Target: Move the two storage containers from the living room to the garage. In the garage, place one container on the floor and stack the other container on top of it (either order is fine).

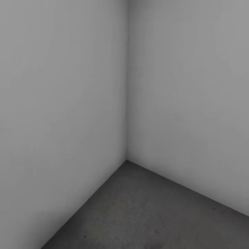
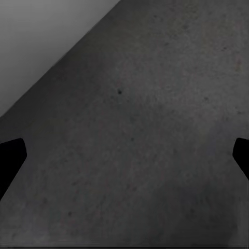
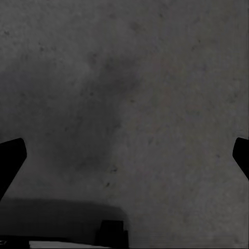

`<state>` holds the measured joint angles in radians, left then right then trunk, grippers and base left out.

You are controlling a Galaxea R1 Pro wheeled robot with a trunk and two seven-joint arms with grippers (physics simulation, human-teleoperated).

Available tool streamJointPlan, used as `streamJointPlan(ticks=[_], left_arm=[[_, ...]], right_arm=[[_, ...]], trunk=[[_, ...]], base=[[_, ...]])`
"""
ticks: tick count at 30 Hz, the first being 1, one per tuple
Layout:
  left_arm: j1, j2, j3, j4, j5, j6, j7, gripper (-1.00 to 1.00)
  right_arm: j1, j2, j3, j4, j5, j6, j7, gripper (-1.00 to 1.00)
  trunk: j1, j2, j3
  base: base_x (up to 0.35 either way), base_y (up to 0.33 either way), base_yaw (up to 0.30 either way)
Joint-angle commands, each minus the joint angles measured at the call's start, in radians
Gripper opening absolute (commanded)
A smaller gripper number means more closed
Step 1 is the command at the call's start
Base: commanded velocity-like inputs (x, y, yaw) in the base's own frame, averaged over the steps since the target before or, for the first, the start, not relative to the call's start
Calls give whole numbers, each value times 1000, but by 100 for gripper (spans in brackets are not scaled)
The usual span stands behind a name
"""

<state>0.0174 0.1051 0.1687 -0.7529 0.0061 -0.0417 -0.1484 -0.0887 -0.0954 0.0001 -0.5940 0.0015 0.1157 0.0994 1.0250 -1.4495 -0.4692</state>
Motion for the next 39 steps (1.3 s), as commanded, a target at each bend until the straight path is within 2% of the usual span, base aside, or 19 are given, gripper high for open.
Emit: streamJointPlan(ticks=[1,11,33,36,39], left_arm=[[0,0,3,3,1,-1,-6,100],[0,-1,-3,18,2,-1,-8,100],[0,-3,-13,20,2,-1,-11,100],[1,-11,-21,20,2,-1,-11,100],[1,-31,-31,20,1,-2,-10,100]], right_arm=[[0,0,0,-2,0,15,3,100],[1,0,0,26,0,49,2,100],[1,0,0,35,0,49,2,100],[1,1,0,35,0,49,2,100],[1,2,1,35,0,48,1,100]], trunk=[[0,-1,-1],[0,-1,-1],[0,-1,-1],[0,-1,-1],[0,-1,-1]], base=[[0,0,0],[0,0,0],[0,0,0],[0,0,0],[0,0,0]])
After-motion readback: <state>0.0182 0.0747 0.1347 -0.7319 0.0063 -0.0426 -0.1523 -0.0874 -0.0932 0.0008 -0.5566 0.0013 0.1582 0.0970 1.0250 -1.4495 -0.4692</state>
